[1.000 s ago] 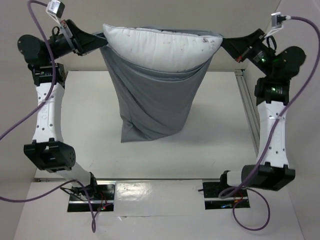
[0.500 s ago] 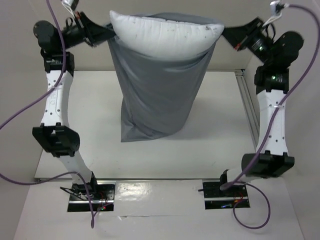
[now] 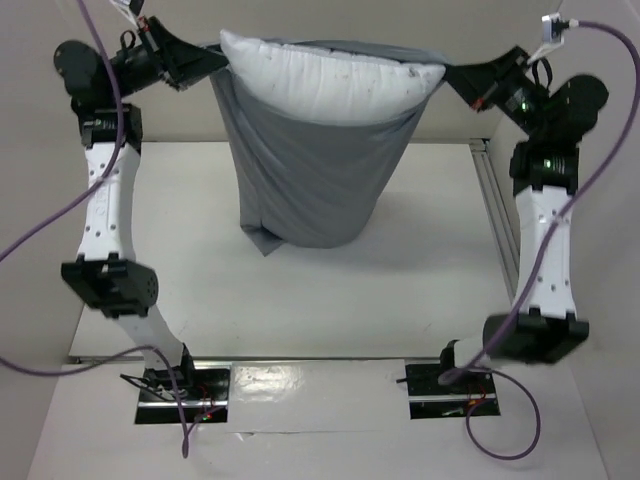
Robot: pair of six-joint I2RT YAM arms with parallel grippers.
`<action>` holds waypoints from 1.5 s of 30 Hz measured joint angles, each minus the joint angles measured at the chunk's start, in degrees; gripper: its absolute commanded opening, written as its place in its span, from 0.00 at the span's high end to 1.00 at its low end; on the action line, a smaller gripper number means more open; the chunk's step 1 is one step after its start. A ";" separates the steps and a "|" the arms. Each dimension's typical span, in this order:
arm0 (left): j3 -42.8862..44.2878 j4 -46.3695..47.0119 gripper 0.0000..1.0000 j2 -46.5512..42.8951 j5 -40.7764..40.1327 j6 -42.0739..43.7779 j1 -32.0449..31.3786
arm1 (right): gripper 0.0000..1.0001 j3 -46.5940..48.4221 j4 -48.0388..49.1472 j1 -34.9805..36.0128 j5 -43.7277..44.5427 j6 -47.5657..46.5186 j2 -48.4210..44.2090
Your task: Put the pillow into the pillowcase
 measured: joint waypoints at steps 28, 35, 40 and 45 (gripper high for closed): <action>5.33 2.01 1.00 0.66 8.31 -8.76 9.29 | 1.00 10.16 4.57 -0.70 -11.61 6.99 6.69; 26.08 0.85 1.00 12.57 6.34 -11.10 9.51 | 1.00 10.56 7.82 2.49 -7.39 6.80 8.66; 27.80 4.96 1.00 13.07 3.91 -14.67 12.48 | 1.00 10.43 16.90 6.75 -3.67 9.90 13.90; 19.85 6.36 0.99 7.67 4.26 -14.58 13.51 | 1.00 1.60 23.28 8.52 -1.70 10.78 12.74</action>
